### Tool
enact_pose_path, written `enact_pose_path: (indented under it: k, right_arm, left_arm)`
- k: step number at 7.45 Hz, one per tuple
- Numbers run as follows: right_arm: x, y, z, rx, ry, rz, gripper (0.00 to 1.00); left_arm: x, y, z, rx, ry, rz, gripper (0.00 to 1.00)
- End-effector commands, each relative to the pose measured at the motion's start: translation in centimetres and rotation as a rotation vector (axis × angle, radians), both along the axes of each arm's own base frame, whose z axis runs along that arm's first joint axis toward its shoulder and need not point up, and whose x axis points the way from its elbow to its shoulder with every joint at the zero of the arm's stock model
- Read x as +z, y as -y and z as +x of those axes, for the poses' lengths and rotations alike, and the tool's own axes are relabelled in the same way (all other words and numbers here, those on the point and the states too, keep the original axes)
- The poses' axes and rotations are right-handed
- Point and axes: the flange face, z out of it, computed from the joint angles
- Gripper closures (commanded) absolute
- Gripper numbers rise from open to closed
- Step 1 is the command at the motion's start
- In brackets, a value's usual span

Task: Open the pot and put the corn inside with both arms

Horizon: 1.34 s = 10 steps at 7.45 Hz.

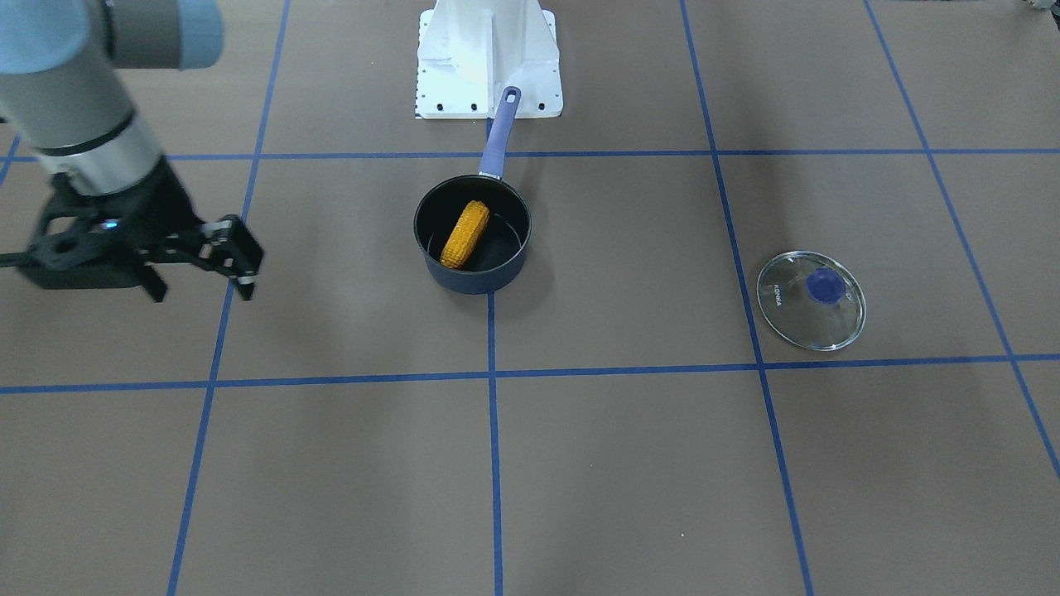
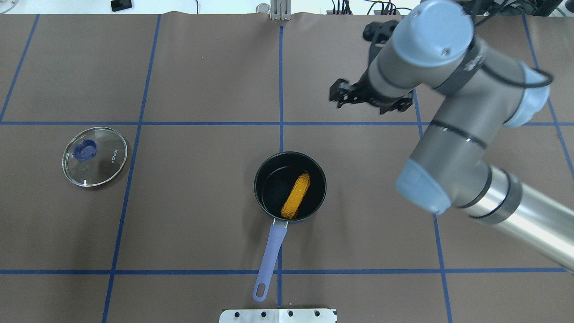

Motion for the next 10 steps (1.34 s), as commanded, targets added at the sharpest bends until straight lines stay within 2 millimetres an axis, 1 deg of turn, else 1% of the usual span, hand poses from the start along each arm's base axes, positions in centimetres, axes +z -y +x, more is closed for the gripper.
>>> enact_pose_path:
  k: [1, 2, 3, 4, 5, 6, 7, 8, 9, 10]
  right_arm:
    - [7.7, 1.0, 7.5, -0.077, -0.057, 0.020, 0.00]
    - [11.8, 0.0, 10.3, -0.079, -0.084, -0.006, 0.00]
    - [16.9, -1.9, 13.7, -0.114, -0.124, -0.020, 0.00]
    - [21.1, -4.0, 17.4, -0.139, -0.153, -0.033, 0.00]
    - [24.7, -6.8, 21.0, -0.178, -0.172, -0.027, 0.00]
    - [28.3, -10.0, 25.0, -0.215, -0.161, -0.022, 0.00]
    - [31.1, -13.0, 27.9, -0.219, -0.136, -0.037, 0.00]
    - [32.7, -14.9, 29.0, -0.200, -0.131, -0.077, 0.00]
    - [34.0, -15.6, 29.0, -0.196, -0.134, -0.112, 0.00]
    - [34.4, -15.8, 29.0, -0.197, -0.129, -0.120, 0.00]
  left_arm:
    - [0.5, -1.0, -0.4, -0.014, 0.046, 0.084, 0.02]
    - [0.7, -0.7, -0.2, -0.008, 0.041, -0.040, 0.01]
    - [-0.8, 0.8, -0.1, 0.004, 0.044, -0.117, 0.02]
    - [-1.1, 0.6, -0.2, 0.005, 0.040, -0.134, 0.02]
    - [-1.6, 0.5, -0.2, 0.007, 0.042, -0.120, 0.01]
    - [-1.8, 0.6, -0.1, 0.008, 0.044, -0.112, 0.02]
    - [-2.2, 0.8, -0.1, 0.008, 0.044, -0.103, 0.02]
    - [-2.5, 0.7, -0.1, 0.008, 0.041, -0.097, 0.02]
    - [-2.6, 0.7, -0.1, 0.008, 0.043, -0.095, 0.01]
    - [-2.6, 0.7, -0.1, 0.008, 0.043, -0.095, 0.02]
